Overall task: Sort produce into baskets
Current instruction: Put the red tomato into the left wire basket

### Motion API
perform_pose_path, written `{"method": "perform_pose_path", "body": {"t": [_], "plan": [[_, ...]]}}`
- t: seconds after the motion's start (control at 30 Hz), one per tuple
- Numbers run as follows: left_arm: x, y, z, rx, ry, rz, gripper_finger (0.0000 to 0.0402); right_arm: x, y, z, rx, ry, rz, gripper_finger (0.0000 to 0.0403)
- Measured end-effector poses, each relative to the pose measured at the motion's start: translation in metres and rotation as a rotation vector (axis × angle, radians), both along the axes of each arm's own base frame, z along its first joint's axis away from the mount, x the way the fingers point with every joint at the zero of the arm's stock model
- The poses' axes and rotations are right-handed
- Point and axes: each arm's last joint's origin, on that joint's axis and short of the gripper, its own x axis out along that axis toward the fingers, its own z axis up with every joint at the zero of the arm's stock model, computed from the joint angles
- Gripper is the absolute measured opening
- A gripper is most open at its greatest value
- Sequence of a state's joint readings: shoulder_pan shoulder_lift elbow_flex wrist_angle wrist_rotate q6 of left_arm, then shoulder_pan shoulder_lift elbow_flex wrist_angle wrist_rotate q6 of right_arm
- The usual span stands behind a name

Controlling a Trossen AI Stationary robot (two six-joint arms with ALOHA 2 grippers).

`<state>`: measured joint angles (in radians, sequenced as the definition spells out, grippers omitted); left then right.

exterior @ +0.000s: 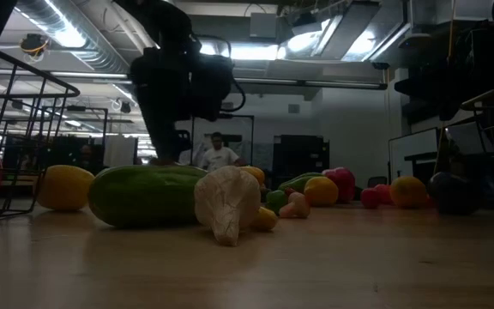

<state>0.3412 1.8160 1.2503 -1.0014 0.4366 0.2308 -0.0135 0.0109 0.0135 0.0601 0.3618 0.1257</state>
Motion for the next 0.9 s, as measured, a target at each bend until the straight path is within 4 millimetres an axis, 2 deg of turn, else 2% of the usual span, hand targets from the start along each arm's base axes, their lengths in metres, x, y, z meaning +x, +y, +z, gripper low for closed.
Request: {"method": "perform_pose_path", "body": {"t": [0.37,0.53,0.9], "plan": [[0.004,-0.007,-0.001,0.071,0.004,-0.035,0.0386,0.0,0.0,0.0,0.0,0.0,0.0,0.0001],[0.012,-0.014,-0.001,0.152,-0.017,-0.007,0.0386,0.0,0.0,0.0,0.0,0.0,0.0,0.0001],[0.016,-0.032,-0.002,0.215,0.034,0.048,0.0386,0.0,0.0,0.0,0.0,-0.001,0.0,0.0001]]}}
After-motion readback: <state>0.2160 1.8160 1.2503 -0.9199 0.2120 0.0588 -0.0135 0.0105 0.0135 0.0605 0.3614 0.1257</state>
